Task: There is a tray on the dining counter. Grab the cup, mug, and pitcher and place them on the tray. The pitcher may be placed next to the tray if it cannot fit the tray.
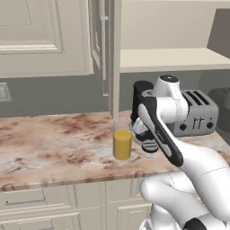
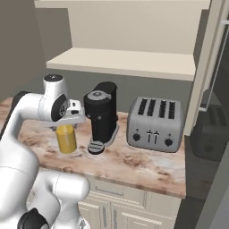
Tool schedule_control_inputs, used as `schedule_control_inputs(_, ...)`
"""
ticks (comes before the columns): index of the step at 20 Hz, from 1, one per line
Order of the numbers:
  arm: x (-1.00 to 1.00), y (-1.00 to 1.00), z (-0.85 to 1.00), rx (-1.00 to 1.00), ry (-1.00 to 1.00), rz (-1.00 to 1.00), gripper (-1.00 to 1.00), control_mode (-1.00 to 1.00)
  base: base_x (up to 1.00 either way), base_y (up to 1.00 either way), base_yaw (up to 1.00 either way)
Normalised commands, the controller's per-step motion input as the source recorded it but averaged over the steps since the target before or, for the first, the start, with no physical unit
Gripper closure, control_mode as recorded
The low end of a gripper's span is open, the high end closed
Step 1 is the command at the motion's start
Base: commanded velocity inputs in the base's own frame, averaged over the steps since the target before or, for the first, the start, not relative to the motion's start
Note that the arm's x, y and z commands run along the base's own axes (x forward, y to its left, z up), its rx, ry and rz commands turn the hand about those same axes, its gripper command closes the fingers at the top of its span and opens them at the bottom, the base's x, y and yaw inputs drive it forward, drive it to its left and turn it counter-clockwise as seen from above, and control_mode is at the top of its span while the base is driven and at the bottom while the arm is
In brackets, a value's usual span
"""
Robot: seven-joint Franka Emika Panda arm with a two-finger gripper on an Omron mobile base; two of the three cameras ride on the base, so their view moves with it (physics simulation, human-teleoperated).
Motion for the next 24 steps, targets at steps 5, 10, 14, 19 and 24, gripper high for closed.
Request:
schedule_control_inputs(5, 0.07, 0.14, -0.1, 0.0, 0.0, 0.07, -1.0, -1.0, 0.0, 0.0, 0.0)
schedule_control_inputs(10, 0.18, 0.07, -0.08, 0.0, 0.0, 0.07, -1.0, -1.0, 0.0, 0.0, 0.0)
schedule_control_inputs(14, 0.2, 0.08, -0.03, 0.0, 0.02, 0.06, -1.0, -1.0, 0.0, 0.0, 0.0)
schedule_control_inputs(19, 0.22, 0.01, -0.02, 0.0, 0.0, 0.06, -1.0, -1.0, 0.0, 0.0, 0.0)
schedule_control_inputs(24, 0.16, 0.0, -0.03, 0.0, 0.0, 0.03, -1.0, -1.0, 0.0, 0.0, 0.0)
